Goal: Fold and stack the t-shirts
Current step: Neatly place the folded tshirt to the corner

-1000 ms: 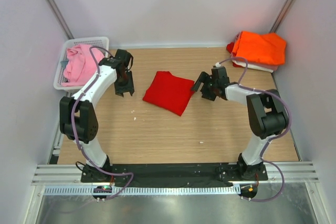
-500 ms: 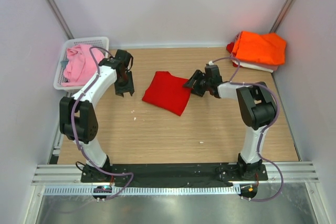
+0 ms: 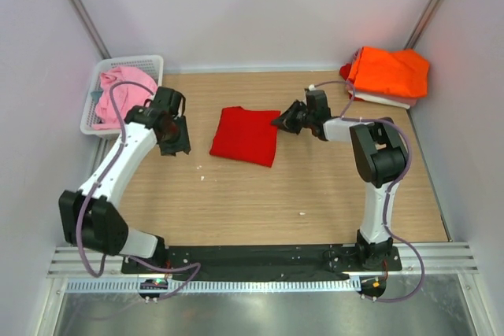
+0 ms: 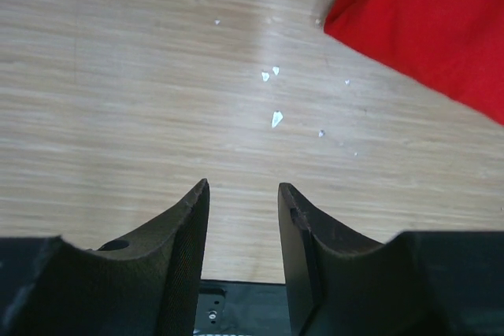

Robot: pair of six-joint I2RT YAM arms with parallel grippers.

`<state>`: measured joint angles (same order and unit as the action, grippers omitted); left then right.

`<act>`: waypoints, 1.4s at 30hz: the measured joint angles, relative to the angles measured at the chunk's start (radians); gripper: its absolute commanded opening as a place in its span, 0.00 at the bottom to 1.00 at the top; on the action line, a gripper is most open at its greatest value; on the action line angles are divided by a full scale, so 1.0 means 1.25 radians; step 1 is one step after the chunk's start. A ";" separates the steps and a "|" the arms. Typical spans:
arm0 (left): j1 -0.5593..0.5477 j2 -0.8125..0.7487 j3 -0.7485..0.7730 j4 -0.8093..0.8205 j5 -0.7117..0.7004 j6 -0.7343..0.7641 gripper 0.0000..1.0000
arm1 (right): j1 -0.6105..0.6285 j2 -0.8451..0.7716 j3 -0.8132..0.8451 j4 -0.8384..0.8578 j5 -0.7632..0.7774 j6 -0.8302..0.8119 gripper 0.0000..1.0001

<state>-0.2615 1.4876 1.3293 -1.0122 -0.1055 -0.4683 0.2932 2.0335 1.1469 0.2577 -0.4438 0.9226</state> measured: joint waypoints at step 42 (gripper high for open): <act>0.000 -0.365 -0.247 0.005 -0.074 -0.059 0.42 | -0.272 0.232 1.131 -0.935 0.107 -0.564 0.01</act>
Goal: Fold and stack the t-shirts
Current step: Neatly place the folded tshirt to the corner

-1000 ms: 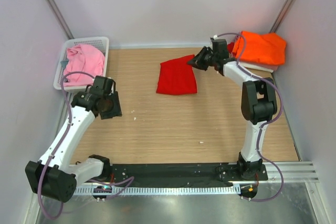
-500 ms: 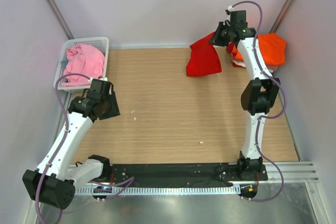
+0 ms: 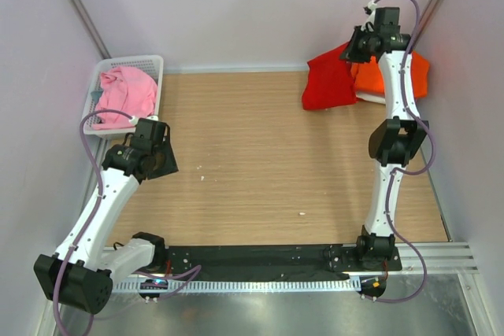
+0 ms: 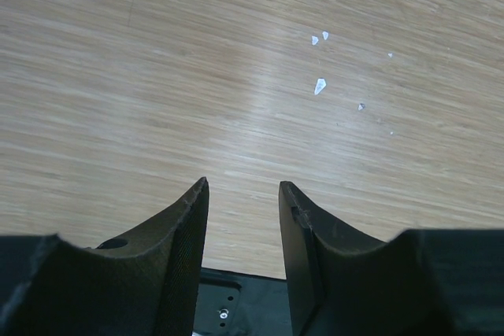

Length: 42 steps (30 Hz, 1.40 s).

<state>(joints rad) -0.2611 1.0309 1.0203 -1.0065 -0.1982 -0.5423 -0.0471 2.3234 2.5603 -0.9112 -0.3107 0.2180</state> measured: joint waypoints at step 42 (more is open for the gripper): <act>0.001 0.029 0.000 -0.002 -0.034 -0.021 0.40 | -0.226 -0.067 0.024 0.246 -0.212 -0.005 0.01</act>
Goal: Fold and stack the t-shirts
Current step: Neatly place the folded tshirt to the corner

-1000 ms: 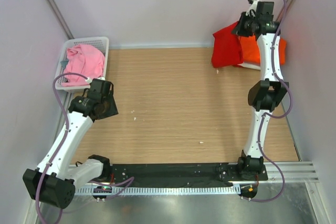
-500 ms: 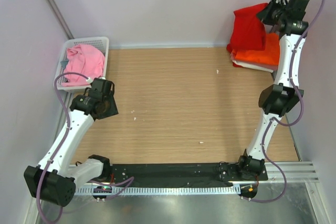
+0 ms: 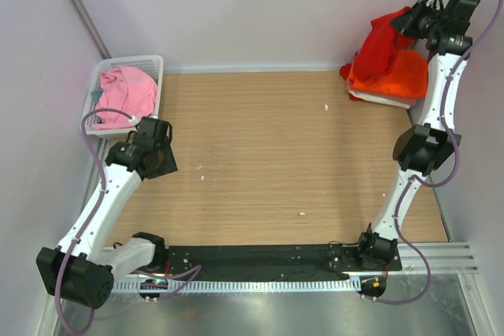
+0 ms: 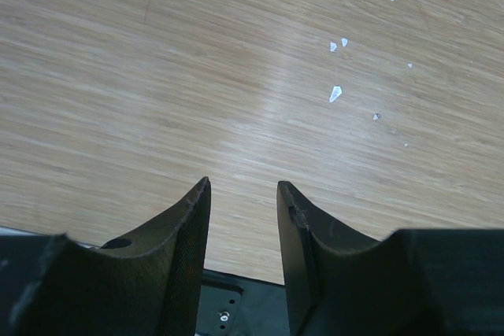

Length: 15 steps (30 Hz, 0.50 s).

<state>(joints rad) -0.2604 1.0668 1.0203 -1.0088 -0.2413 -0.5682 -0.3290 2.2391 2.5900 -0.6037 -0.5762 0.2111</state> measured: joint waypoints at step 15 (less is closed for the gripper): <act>0.000 -0.009 0.000 -0.002 -0.002 0.000 0.40 | 0.049 0.000 -0.058 0.059 -0.079 0.026 0.01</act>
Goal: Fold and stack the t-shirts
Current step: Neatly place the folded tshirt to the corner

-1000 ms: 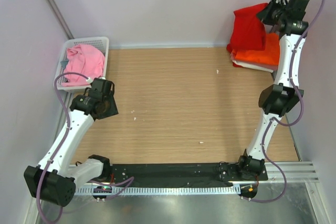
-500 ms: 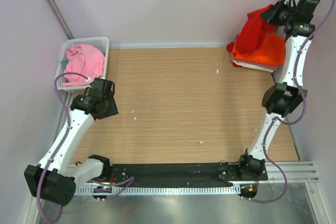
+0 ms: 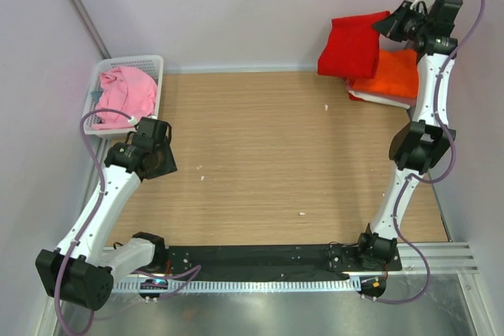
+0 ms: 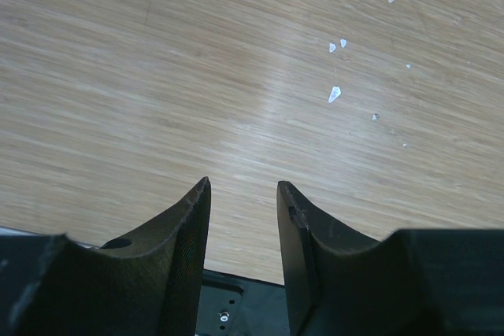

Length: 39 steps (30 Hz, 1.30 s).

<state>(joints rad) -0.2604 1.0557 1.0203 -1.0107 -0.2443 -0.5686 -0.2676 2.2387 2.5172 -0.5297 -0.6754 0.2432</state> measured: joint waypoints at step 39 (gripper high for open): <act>0.000 0.000 0.000 0.000 0.001 0.000 0.40 | -0.156 0.190 -0.115 0.297 0.445 -0.027 0.41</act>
<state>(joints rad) -0.2604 1.0557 1.0203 -1.0107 -0.2436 -0.5682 -0.4622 2.4763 2.3734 -0.1589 -0.1192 0.2096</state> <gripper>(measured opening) 0.405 0.336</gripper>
